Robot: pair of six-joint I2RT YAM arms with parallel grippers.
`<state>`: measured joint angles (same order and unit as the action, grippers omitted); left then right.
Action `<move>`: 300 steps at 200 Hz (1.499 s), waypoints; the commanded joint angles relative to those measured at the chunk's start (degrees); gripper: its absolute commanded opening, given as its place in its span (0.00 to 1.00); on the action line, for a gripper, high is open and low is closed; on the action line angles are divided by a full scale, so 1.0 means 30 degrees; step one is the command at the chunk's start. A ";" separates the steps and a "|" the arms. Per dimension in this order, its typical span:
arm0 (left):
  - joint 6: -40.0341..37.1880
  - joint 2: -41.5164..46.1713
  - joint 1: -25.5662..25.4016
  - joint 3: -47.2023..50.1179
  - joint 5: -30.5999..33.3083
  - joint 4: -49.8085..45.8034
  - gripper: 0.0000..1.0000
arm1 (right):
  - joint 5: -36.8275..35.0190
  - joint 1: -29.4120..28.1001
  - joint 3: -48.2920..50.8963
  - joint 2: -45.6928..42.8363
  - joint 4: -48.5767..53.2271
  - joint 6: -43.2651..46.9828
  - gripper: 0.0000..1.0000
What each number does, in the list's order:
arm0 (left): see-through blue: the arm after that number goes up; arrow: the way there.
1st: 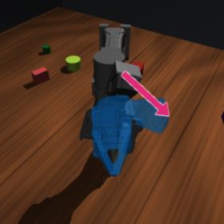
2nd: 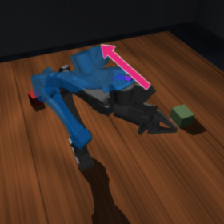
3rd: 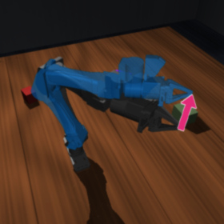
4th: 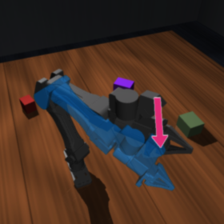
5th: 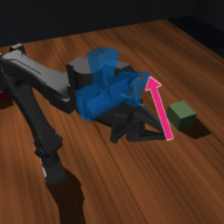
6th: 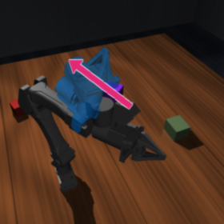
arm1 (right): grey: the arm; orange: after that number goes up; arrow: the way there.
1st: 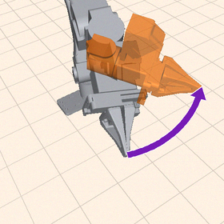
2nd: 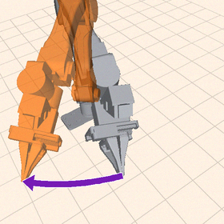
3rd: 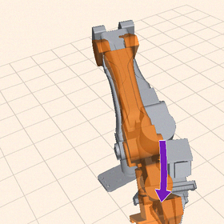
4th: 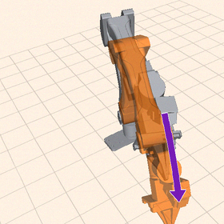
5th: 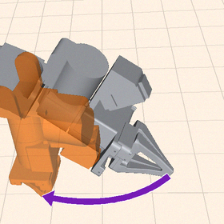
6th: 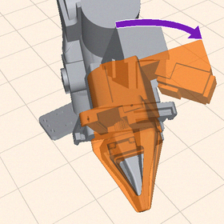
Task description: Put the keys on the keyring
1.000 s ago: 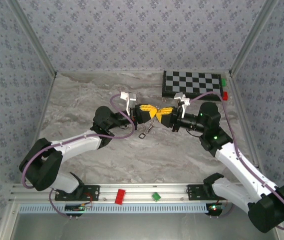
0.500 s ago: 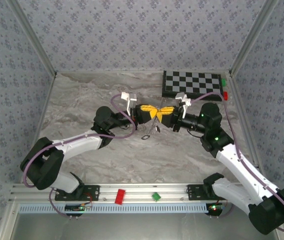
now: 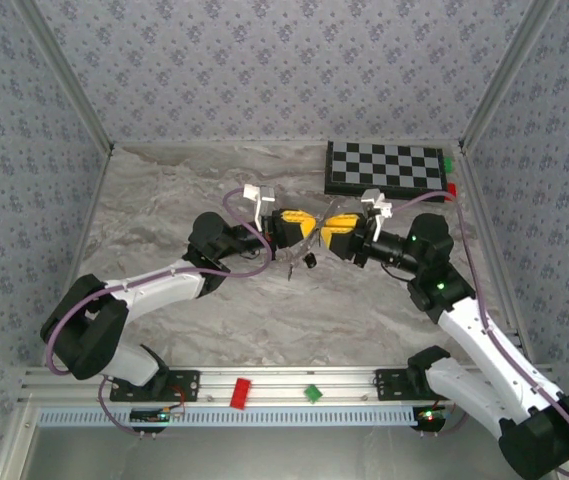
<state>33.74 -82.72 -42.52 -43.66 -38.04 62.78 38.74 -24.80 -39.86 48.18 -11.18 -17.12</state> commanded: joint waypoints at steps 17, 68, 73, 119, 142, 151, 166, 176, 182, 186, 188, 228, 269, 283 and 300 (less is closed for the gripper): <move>0.0004 0.0269 -0.0079 -0.0241 0.0156 0.0606 0.00 | -0.2582 -0.1392 0.0869 -0.0712 0.1084 0.2275 0.37; 0.0034 0.0239 -0.0087 -0.0283 0.0200 0.0477 0.00 | -0.6156 -0.3247 0.1249 -0.0807 0.1207 0.4038 0.39; 0.0034 0.0255 -0.0081 -0.0272 0.0200 0.0500 0.00 | -0.6468 -0.3424 0.1217 -0.0826 0.1192 0.4209 0.38; 0.0151 0.0224 -0.0082 -0.0284 0.0200 0.0583 0.00 | -0.8913 -0.4691 0.1074 -0.0376 0.1073 0.5659 0.32; 0.0122 0.0366 -0.0090 -0.0260 0.0153 0.0452 0.00 | -0.9599 -0.4726 0.1345 -0.0572 0.0646 0.5750 0.24; 0.0067 0.0386 -0.0089 -0.0267 0.0193 0.0354 0.00 | -0.9852 -0.4693 0.1443 -0.0669 0.0526 0.5798 0.20; 0.0006 0.0447 -0.0092 -0.0214 0.0170 0.0294 0.00 | -0.9968 -0.4658 0.1605 -0.0870 0.0333 0.5855 0.17; -0.0023 0.0488 -0.0092 -0.0226 0.0156 0.0277 0.00 | -1.0071 -0.4643 0.1639 -0.0918 0.0321 0.5906 0.15; -0.0025 0.0500 -0.0080 -0.0224 0.0171 0.0265 0.00 | -1.0072 -0.4634 0.1654 -0.0915 0.0328 0.5941 0.14; -0.0025 0.0504 -0.0082 -0.0241 0.0171 0.0282 0.00 | -1.0046 -0.4648 0.1654 -0.0926 0.0335 0.5968 0.14; -0.0025 0.0503 -0.0068 -0.0234 0.0171 0.0283 0.00 | -1.0044 -0.4645 0.1655 -0.0932 0.0330 0.5971 0.14; -0.0032 0.0534 -0.0078 -0.0300 0.0076 0.0172 0.00 | -0.9552 -0.4446 0.1816 -0.0925 0.0200 0.5891 0.18; -0.0011 0.0591 -0.0037 -0.0300 0.0083 0.0113 0.00 | -0.9030 -0.4039 0.1863 -0.1027 0.0273 0.5789 0.20; 0.0105 0.0525 -0.0061 -0.0289 0.0027 0.0277 0.00 | -0.8851 -0.4022 0.1940 -0.0953 -0.0035 0.5854 0.20; 0.0231 0.0387 -0.0037 -0.0306 -0.0008 0.0398 0.00 | -0.8529 -0.4041 0.2079 -0.0818 -0.0667 0.6051 0.20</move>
<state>33.76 -82.67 -42.50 -43.66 -36.77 61.08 11.31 -37.10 -34.35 46.00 -9.69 -0.12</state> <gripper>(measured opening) 0.045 0.199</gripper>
